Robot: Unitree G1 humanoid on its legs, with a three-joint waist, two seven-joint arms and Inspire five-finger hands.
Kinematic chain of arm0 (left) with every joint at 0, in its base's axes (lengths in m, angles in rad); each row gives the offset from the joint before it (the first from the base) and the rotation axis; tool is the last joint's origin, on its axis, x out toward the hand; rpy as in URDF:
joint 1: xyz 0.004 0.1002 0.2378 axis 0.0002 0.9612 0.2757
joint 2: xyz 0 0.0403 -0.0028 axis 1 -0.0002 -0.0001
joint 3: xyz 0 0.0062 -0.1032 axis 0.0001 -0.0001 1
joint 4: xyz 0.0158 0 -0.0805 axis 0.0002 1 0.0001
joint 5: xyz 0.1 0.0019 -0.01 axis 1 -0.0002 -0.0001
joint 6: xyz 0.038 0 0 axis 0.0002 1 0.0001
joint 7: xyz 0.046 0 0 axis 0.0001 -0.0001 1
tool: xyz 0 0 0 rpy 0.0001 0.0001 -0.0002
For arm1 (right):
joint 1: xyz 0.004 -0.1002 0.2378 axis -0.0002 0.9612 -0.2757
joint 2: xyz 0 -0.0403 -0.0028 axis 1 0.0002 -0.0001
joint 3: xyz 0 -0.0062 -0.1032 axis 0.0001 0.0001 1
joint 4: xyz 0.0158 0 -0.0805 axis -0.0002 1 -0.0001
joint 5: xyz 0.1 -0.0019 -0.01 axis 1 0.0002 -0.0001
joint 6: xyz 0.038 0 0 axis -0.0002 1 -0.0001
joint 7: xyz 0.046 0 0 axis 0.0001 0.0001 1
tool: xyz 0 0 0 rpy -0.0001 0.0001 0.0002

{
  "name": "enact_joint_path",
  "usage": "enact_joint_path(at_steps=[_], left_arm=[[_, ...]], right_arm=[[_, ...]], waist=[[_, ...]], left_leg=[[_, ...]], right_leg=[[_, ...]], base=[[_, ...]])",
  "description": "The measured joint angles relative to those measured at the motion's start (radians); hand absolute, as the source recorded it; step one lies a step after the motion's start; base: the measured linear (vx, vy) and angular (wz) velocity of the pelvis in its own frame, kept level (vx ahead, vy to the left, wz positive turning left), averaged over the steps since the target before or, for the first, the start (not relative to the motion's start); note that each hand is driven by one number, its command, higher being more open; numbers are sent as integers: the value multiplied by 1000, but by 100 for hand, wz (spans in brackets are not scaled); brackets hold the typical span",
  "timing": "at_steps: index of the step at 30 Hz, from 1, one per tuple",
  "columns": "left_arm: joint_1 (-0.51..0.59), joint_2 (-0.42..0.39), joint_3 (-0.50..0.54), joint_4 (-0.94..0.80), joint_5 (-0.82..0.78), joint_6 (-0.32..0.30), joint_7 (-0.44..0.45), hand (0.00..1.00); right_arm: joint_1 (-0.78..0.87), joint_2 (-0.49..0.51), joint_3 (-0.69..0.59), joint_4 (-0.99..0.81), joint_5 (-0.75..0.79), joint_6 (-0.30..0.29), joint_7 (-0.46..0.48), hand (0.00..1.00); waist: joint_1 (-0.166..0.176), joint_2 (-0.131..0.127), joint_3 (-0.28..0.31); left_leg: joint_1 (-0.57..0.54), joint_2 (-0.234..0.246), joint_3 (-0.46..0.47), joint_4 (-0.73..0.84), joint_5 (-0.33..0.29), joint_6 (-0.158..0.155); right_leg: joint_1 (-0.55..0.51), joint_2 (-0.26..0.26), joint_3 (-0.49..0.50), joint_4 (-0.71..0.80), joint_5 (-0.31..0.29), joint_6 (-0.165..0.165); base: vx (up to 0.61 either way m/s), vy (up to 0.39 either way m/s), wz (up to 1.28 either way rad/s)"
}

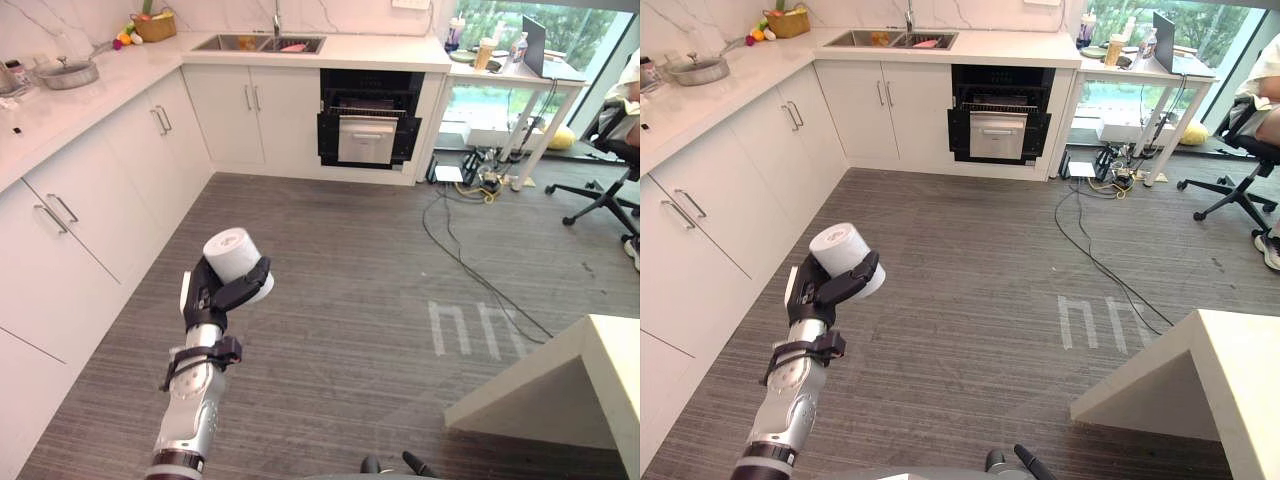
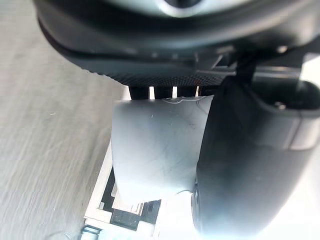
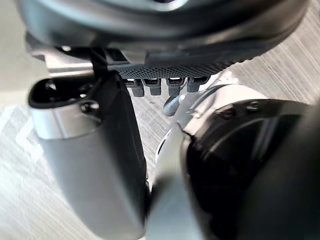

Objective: Walk over to the sink, pick up the cup, carry it to the dishwasher, place the cup inside the dishwasher, then close the dishwasher door

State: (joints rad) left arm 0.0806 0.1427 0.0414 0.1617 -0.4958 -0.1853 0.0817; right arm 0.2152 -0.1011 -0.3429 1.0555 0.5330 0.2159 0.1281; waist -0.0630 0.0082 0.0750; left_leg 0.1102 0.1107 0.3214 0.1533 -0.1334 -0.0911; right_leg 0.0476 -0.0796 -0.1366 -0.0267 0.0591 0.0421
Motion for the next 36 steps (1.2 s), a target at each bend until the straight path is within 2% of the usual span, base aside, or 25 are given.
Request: enact_joint_path(at_steps=[2,3,4,5,7,10,12,14,15,16,17,18,20,23,24,25,26,27,28,29,30,32,33,35,36], left_arm=[[-3,-17,-3,-5,-22,19,-5,0],[-15,-18,-8,-6,-16,31,-6,0],[-22,-21,-11,-6,-14,46,-3,0],[-21,-22,-18,-5,-14,62,5,0],[-23,-18,-73,-5,-14,76,7,0],[-49,-20,-99,-5,-13,76,5,0],[-67,-13,-119,-5,0,76,4,0],[-84,5,-127,-8,7,81,4,0],[-93,18,-125,-6,7,90,2,0],[-101,15,-130,-8,9,112,-6,0],[-107,20,-129,-14,15,115,-13,0],[-116,27,-128,-22,33,116,-21,0],[-113,25,-129,-32,68,117,-29,0],[-91,13,-142,-50,107,116,-38,0],[-71,5,-150,-68,123,112,-32,0],[-40,-7,-150,-99,139,102,-22,0],[-27,-16,-150,-104,144,92,-17,0],[-7,-26,-141,-117,155,85,-10,0],[6,-31,-121,-125,173,71,4,0],[7,-31,-116,-125,174,71,7,0],[8,-22,-115,-125,175,71,7,0],[8,3,-113,-131,178,71,8,0],[8,7,-111,-139,181,71,9,0],[11,8,-106,-183,183,72,17,0],[28,6,-105,-239,185,74,28,0]], right_arm=[[-15,7,-23,8,-72,-25,-28,100],[-23,10,-44,3,-99,-48,-31,100],[-39,10,-59,-15,-105,-78,-36,100],[-37,5,-66,-37,-109,-99,-37,100],[-24,-7,-64,-46,-140,-126,-45,100],[-19,19,-62,-47,-139,-138,-45,100],[-5,34,-62,-48,-131,-141,-48,100],[-2,37,-54,-53,-128,-141,-50,100],[7,27,-38,-55,-121,-152,-49,100],[-13,18,-43,-64,-113,-162,-51,100],[-25,19,-45,-73,-109,-166,-50,100],[-44,32,-45,-97,-98,-172,-47,100],[-47,47,-44,-145,-89,-186,-35,100],[-28,53,-41,-184,-82,-211,-32,100],[-8,54,-26,-192,-83,-215,-40,100],[13,53,0,-208,-84,-224,-44,100],[24,51,8,-209,-84,-229,-46,100],[37,51,11,-205,-87,-242,-51,100],[42,49,34,-196,-90,-312,-63,100],[39,45,40,-196,-89,-341,-68,100],[29,36,50,-197,-86,-379,-77,100],[-21,-10,98,-222,-71,-438,-96,100],[-35,-17,111,-239,-62,-444,-99,100],[-74,-41,147,-304,-47,-455,-112,100],[-91,-52,158,-342,-46,-456,-119,100]], waist=[[4,-2,4],[3,-1,24],[-1,-15,54],[-10,-30,63],[-33,-22,63],[-41,-24,65],[-45,-19,70],[-39,-30,71],[-36,-32,79],[-36,6,83],[-31,9,84],[-33,-3,95],[-31,-13,97],[-39,-10,91],[-33,-3,85],[-33,15,78],[-32,28,71],[-25,45,67],[-5,51,76],[-5,54,79],[-1,50,82],[27,36,80],[28,35,79],[28,31,80],[32,38,76]], left_leg=[[-22,-25,-32,48,-40,31],[-17,-33,-43,61,-55,35],[8,-59,-43,82,-69,53],[30,-79,-56,91,-83,62],[63,-91,-112,92,-96,78],[73,-77,-185,77,-111,68],[87,-50,-223,60,-123,47],[133,-34,-229,44,-144,12],[182,-25,-231,27,-168,-6],[197,10,-231,7,-162,7],[202,3,-229,-4,-149,22],[228,8,-211,-15,-127,30],[249,18,-201,3,-110,24],[194,34,-216,205,-94,0],[136,54,-229,341,-51,-29],[51,91,-237,502,35,-37],[5,119,-235,580,104,-29],[-54,176,-206,696,240,7],[-147,230,-164,910,190,76],[-188,233,-159,969,129,109],[-240,220,-141,997,60,111],[-328,150,-31,804,-70,111],[-342,126,-3,713,-85,109],[-375,27,24,370,-59,82],[-391,-12,19,126,8,38]], right_leg=[[-54,-42,-11,142,-69,20],[-98,-70,-21,296,-119,25],[-215,-138,-35,615,-171,-23],[-269,-172,-20,756,-139,-52],[-317,-174,50,909,-86,-45],[-348,-87,90,810,-200,-14],[-375,-34,86,678,-207,-6],[-378,-14,76,452,-160,-1],[-332,-7,44,366,0,-39],[-323,34,29,378,-11,-46],[-335,39,29,406,-33,-50],[-343,46,30,460,-79,-64],[-344,57,29,521,-145,-76],[-312,63,19,550,-234,-77],[-282,74,15,527,-246,-87],[-240,101,4,473,-251,-96],[-212,116,-10,436,-250,-100],[-153,141,-13,380,-254,-117],[-86,174,15,347,-251,-163],[-62,181,22,339,-260,-176],[-26,182,36,328,-275,-180],[51,163,100,264,-282,-175],[65,152,113,253,-278,-161],[110,120,146,208,-284,-144],[136,115,166,171,-285,-132]], base=[[-1,147,12],[25,94,13],[15,75,17],[66,109,35],[194,74,73],[215,-90,69],[307,-237,66],[418,-308,29],[502,-313,1],[548,-333,-7],[388,-233,-17],[309,-224,-22],[276,-253,-16],[206,-229,3],[209,-194,0],[237,-185,-5],[334,-151,-17],[360,-113,-46],[362,-117,-51],[326,-123,-52],[351,-133,-47],[426,-102,-73],[455,-51,-60],[482,-21,-37],[561,21,-45]])
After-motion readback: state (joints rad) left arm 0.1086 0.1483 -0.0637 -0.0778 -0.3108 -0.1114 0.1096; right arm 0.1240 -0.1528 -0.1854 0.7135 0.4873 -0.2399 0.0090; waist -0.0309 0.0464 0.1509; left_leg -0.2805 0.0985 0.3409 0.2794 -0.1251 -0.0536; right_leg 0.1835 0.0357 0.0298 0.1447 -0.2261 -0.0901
